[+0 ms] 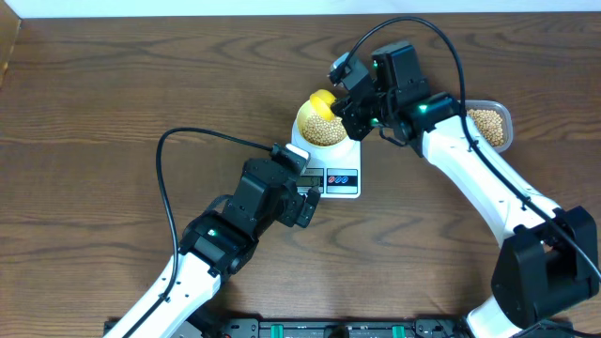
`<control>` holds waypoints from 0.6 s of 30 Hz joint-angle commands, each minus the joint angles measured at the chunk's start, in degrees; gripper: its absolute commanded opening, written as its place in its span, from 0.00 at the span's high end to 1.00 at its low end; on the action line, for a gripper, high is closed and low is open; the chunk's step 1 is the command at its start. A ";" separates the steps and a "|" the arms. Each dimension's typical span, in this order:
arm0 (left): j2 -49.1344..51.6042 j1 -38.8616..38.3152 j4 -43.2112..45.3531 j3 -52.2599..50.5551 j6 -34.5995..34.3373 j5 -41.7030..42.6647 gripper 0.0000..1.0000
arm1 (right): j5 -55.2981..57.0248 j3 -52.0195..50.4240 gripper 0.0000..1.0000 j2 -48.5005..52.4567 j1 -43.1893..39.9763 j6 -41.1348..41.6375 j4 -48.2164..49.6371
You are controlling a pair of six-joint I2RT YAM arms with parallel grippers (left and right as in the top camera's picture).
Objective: Scoop item into bowl and weigh 50g on scale
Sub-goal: 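Carry the scoop left back over the yellow bowl on the scale, then dip the scoop into the yellow bowl to take out some soybeans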
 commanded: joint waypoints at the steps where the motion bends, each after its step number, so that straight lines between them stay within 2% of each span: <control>1: 0.09 0.24 0.04 0.11 -0.90 -0.50 0.02 | 4.74 1.11 0.99 0.52 0.15 -4.68 -0.11; 7: 0.09 0.24 0.04 0.11 -0.90 -0.50 0.02 | 6.51 1.03 0.99 2.21 0.15 -8.94 -0.02; 18: 0.09 0.24 0.04 0.11 -0.90 -0.50 0.02 | 6.36 1.03 0.99 3.63 1.33 -9.31 2.03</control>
